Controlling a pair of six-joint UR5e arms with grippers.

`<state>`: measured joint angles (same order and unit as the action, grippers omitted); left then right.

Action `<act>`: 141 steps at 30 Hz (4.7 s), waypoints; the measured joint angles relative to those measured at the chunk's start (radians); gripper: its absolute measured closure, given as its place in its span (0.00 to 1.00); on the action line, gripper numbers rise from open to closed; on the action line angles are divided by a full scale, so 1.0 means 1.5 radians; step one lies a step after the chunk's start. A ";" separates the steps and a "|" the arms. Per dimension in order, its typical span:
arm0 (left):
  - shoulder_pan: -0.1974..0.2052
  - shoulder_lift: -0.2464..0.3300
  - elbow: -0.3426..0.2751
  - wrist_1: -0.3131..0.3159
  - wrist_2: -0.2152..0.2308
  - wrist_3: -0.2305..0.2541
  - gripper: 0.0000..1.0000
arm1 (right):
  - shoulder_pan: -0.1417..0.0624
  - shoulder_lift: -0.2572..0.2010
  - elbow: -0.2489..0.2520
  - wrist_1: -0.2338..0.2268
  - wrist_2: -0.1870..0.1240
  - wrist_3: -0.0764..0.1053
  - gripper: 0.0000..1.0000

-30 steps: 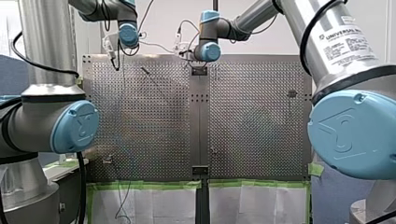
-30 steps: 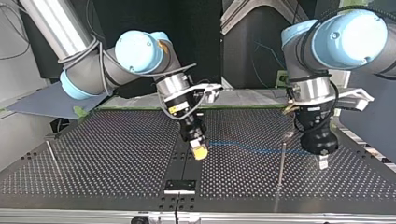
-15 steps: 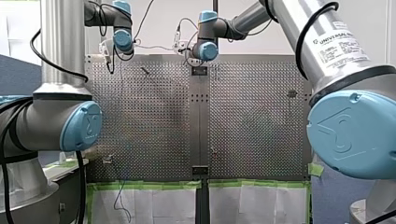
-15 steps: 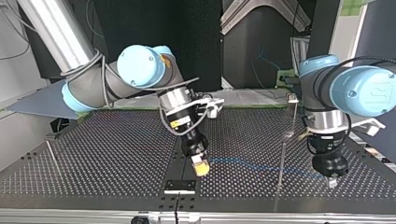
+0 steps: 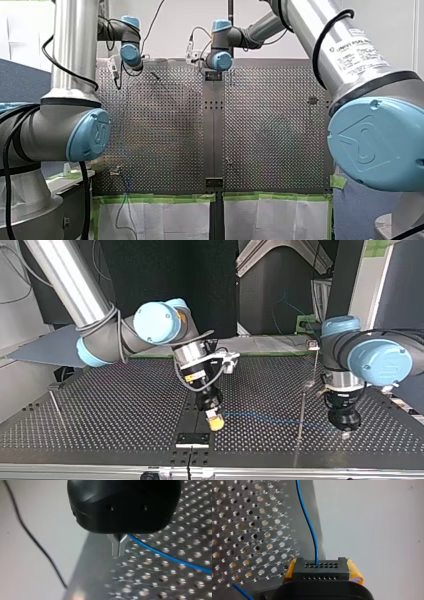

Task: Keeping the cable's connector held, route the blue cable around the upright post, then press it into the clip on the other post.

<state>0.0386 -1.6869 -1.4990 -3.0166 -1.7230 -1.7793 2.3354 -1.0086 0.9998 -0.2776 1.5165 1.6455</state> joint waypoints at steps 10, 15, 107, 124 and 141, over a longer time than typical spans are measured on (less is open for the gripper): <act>0.002 -0.033 0.000 0.001 0.014 -0.014 1.00 | -0.005 0.026 0.000 0.008 0.007 -0.019 1.00; 0.002 -0.050 0.000 0.002 0.017 -0.028 1.00 | -0.005 0.038 0.002 0.012 0.013 -0.027 1.00; -0.013 -0.119 -0.010 -0.026 0.042 -0.153 0.00 | 0.008 0.250 0.219 -0.109 0.134 -0.088 1.00; -0.014 -0.119 -0.010 -0.023 0.042 -0.152 0.00 | 0.006 0.346 0.220 -0.179 0.139 -0.064 1.00; -0.014 -0.119 -0.010 -0.020 0.042 -0.153 0.00 | -0.010 0.428 0.268 -0.263 0.161 -0.034 1.00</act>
<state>0.0183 -1.8659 -1.5137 -3.0467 -1.6604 -2.0081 2.3207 -0.3673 1.4011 -0.6717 1.7574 1.5951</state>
